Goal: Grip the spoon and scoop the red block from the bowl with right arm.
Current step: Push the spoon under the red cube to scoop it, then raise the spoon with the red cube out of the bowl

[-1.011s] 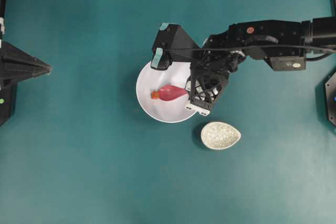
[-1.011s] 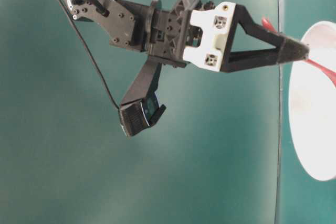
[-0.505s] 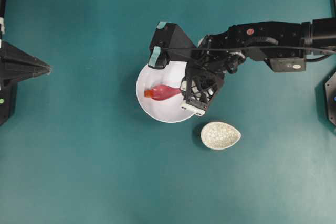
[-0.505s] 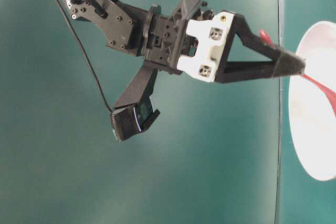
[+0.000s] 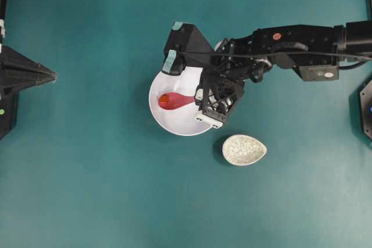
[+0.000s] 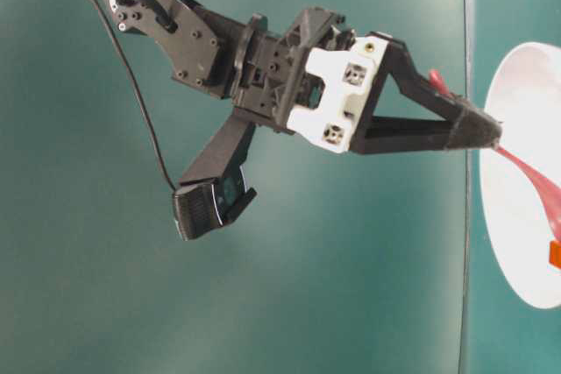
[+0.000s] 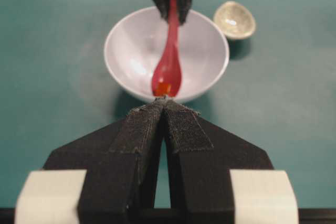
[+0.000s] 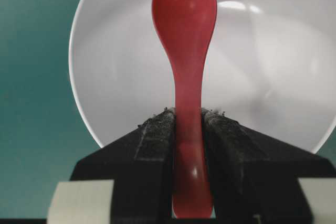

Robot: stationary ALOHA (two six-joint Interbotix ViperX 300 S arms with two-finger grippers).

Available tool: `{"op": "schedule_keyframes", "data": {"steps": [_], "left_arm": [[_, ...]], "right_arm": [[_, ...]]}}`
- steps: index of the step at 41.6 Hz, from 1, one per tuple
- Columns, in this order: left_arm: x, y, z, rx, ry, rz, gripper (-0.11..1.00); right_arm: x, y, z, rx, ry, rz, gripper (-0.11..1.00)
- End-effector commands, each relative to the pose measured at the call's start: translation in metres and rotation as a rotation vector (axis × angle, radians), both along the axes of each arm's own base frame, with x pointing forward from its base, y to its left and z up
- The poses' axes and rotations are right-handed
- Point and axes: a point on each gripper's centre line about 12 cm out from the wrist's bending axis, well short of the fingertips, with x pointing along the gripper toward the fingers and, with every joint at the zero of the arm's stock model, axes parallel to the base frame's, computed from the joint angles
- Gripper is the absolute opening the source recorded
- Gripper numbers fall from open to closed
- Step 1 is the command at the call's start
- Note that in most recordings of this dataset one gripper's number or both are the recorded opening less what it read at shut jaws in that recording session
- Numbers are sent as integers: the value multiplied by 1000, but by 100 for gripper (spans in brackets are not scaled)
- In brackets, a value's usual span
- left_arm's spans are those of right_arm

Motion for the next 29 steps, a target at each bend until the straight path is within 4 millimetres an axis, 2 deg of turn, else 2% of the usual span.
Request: {"op": "schedule_keyframes", "data": {"steps": [1, 14, 29], "left_arm": [[3, 1, 10, 4, -21, 3, 3], [3, 1, 10, 3, -21, 3, 3], [3, 0, 9, 2, -20, 1, 3]], "right_arm": [[2, 1, 14, -7, -47, 0, 23], [-12, 0, 14, -17, -111, -29, 23], [-43, 3, 14, -56, -277, -58, 23]]}}
